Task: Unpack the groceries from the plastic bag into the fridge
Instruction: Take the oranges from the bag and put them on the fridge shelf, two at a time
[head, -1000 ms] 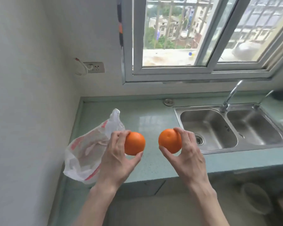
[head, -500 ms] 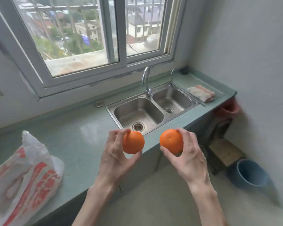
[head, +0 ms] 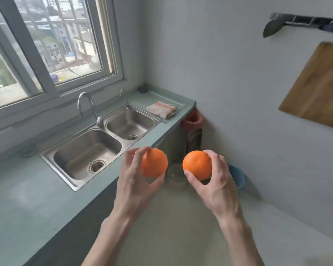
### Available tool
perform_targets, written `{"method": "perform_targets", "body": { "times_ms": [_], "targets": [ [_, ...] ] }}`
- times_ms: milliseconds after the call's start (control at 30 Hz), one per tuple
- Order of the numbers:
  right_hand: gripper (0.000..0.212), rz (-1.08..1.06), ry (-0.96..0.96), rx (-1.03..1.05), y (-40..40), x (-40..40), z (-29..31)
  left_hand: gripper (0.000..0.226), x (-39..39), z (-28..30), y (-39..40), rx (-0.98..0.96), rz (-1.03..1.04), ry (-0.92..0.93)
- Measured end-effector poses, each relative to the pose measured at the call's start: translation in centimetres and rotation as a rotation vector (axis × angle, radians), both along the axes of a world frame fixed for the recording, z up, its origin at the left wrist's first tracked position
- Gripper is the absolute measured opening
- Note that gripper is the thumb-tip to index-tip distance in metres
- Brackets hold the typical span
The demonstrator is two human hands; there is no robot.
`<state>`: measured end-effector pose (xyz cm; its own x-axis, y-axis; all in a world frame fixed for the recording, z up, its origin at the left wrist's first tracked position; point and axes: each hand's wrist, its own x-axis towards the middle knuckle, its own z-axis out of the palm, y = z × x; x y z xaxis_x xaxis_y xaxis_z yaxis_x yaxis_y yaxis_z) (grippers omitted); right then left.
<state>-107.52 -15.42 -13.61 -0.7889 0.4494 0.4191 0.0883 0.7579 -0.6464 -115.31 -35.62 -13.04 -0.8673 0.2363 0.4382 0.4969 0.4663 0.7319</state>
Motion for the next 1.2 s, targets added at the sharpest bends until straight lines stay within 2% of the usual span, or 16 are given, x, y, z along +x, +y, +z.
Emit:
{"method": "perform_targets", "body": {
  "times_ms": [267, 500, 667, 1200],
  "targets": [
    [0.069, -0.177, 0.081, -0.024, 11.6, 7.2, 0.6, 0.074, 3.5, 0.5, 14.0, 0.015, -0.211, 0.001],
    [0.068, -0.350, 0.212, -0.111, 18.3, 13.0, 1.1, 0.069, 6.0, 1.4, 23.2, -0.015, -0.390, 0.056],
    [0.068, -0.486, 0.254, -0.094, 22.4, 16.2, 1.2, 0.070, 7.0, 1.5, 29.5, -0.009, -0.516, 0.072],
    [0.068, -0.819, 0.305, -0.046, 39.8, 20.0, 3.1, 0.074, 7.5, 2.8, 53.7, 0.108, -0.927, 0.089]
  ]
}}
